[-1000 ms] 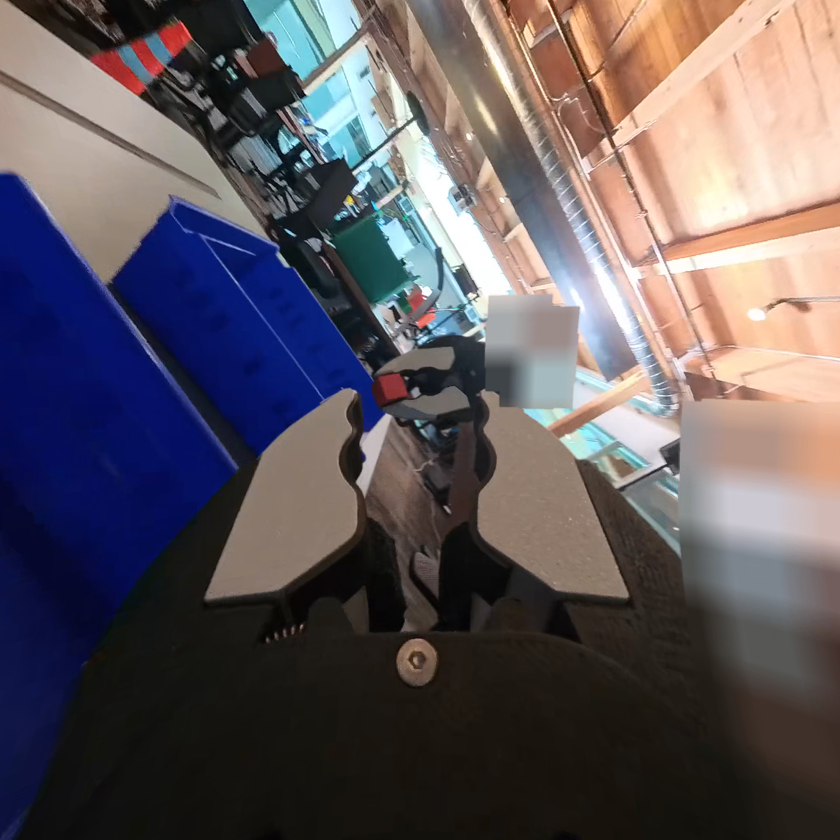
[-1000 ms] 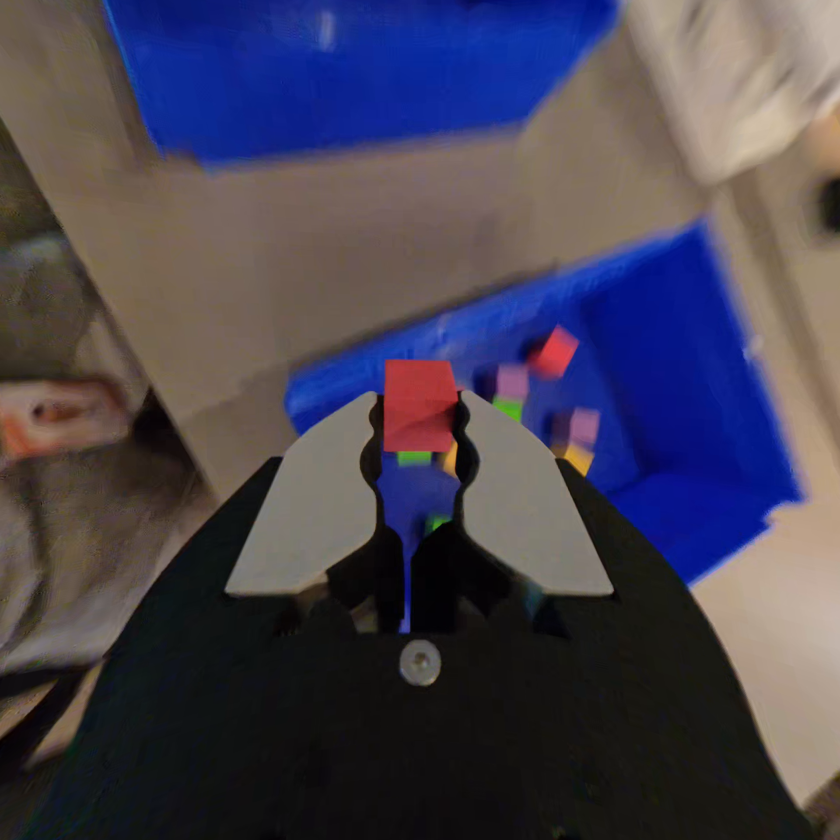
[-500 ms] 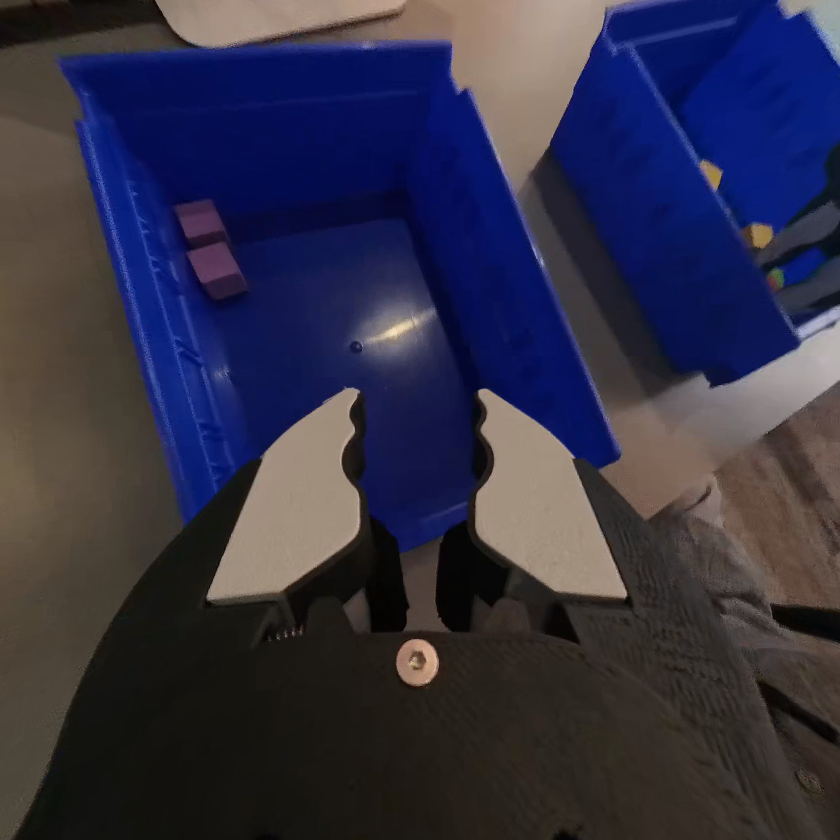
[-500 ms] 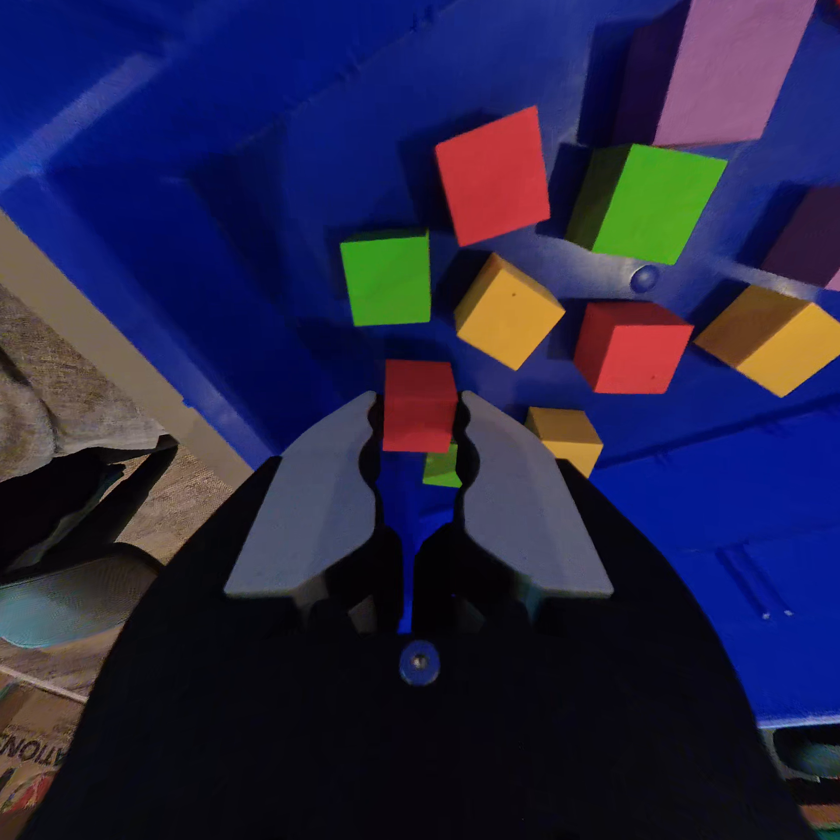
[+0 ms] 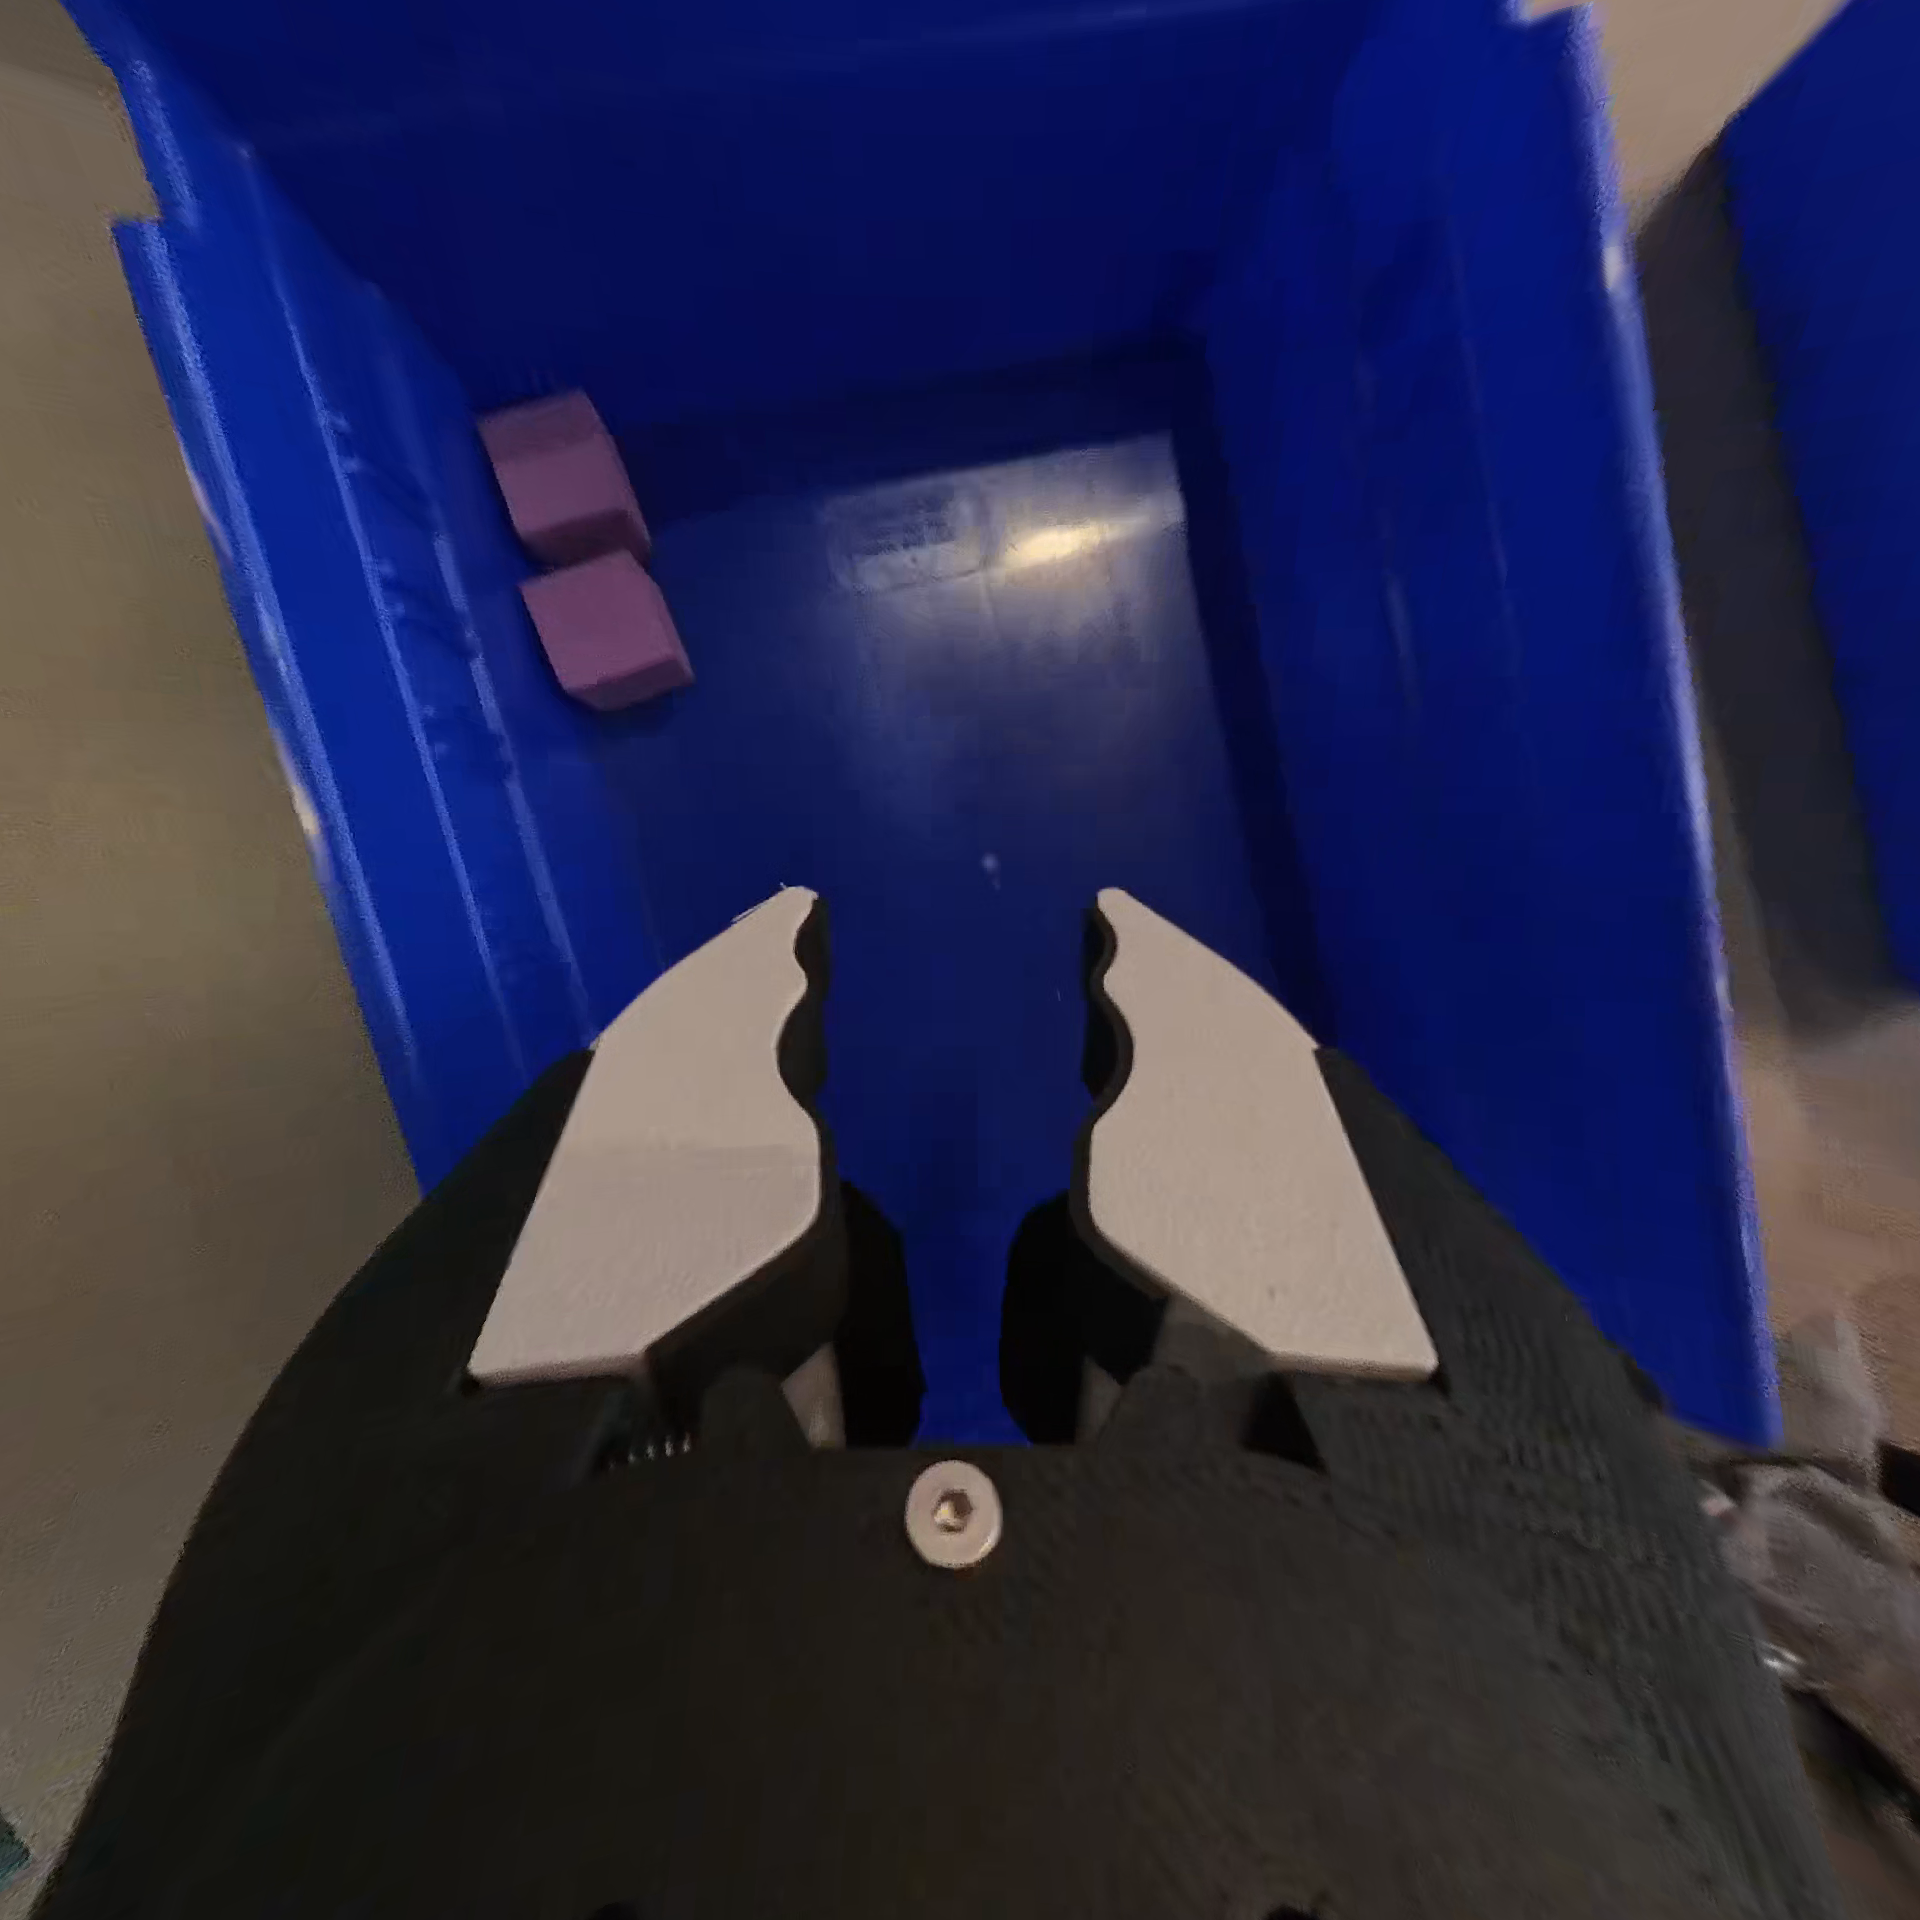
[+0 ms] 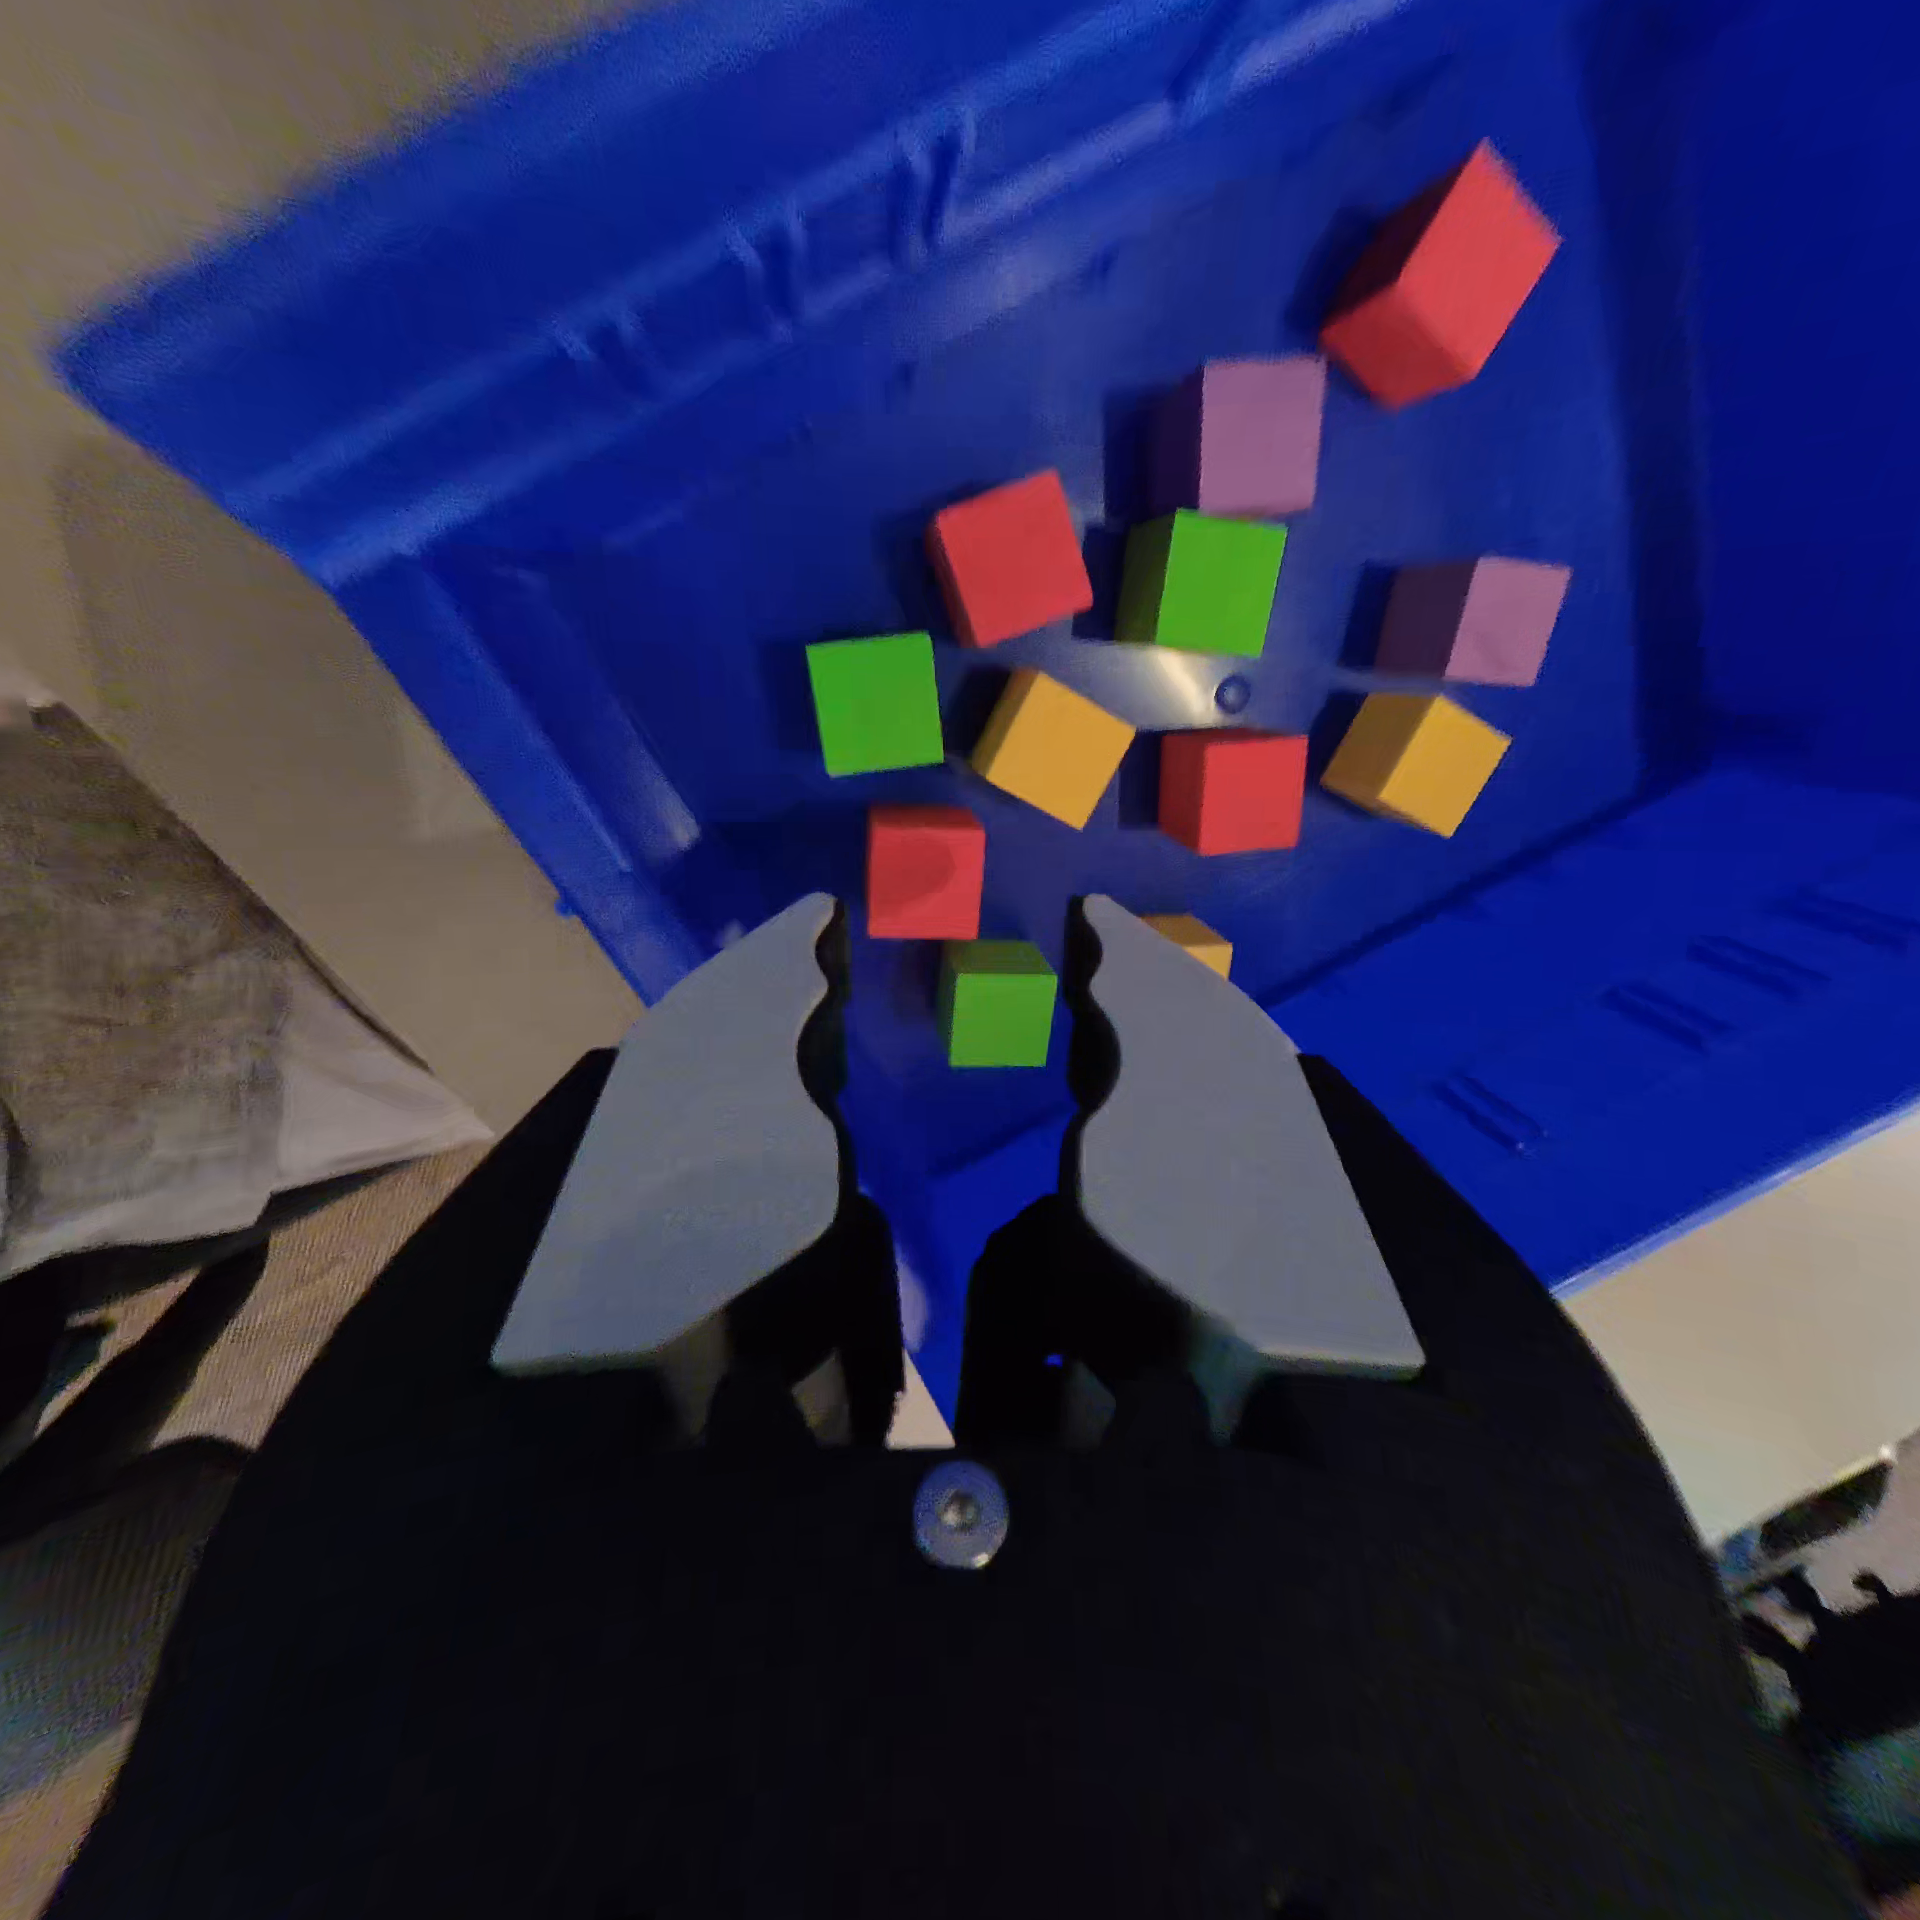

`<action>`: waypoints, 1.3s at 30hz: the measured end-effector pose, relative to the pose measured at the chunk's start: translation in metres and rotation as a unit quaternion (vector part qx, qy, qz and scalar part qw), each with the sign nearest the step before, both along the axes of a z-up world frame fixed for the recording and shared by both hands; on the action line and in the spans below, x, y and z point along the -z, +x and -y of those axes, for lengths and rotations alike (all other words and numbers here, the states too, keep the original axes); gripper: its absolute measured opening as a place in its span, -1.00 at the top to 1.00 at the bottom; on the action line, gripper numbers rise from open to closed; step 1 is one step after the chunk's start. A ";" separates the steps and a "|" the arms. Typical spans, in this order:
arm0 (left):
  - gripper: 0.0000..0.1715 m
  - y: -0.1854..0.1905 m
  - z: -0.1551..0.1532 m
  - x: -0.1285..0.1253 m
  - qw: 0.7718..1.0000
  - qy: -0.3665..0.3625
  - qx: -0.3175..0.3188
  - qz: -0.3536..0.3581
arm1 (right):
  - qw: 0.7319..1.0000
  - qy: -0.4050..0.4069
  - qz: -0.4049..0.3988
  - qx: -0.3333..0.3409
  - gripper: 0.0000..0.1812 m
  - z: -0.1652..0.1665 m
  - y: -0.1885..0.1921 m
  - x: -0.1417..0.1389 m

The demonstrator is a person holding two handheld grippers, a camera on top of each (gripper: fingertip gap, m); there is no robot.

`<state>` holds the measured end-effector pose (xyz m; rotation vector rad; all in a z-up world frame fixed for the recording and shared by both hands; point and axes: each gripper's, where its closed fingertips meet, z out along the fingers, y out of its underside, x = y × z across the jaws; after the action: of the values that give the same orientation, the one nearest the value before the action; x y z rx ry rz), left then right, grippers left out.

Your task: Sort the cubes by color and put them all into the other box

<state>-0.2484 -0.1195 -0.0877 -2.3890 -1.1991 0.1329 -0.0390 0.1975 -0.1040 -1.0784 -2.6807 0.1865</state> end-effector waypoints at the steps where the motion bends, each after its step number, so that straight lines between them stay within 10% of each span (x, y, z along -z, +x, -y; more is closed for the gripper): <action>1: 0.47 -0.006 -0.003 0.007 0.999 -0.014 -0.006 0.036 | 1.000 -0.012 -0.019 -0.003 0.57 0.006 -0.001 -0.005; 8: 0.30 -0.040 -0.008 0.040 0.979 -0.101 -0.062 0.166 | 0.998 -0.025 -0.058 -0.018 0.58 0.020 0.002 -0.010; 21: 0.10 -0.067 -0.006 0.045 0.974 -0.182 -0.070 0.118 | 0.997 -0.043 -0.058 -0.040 0.59 0.029 0.006 0.006; 39: 0.16 -0.045 -0.040 0.038 0.979 -0.088 -0.005 0.182 | 0.995 -0.048 -0.082 -0.036 0.60 0.030 0.011 -0.004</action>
<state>-0.2931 -0.0795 -0.1259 -2.6410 -1.4106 -0.2160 -0.0285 0.1675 -0.1000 -0.9492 -2.5871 0.4035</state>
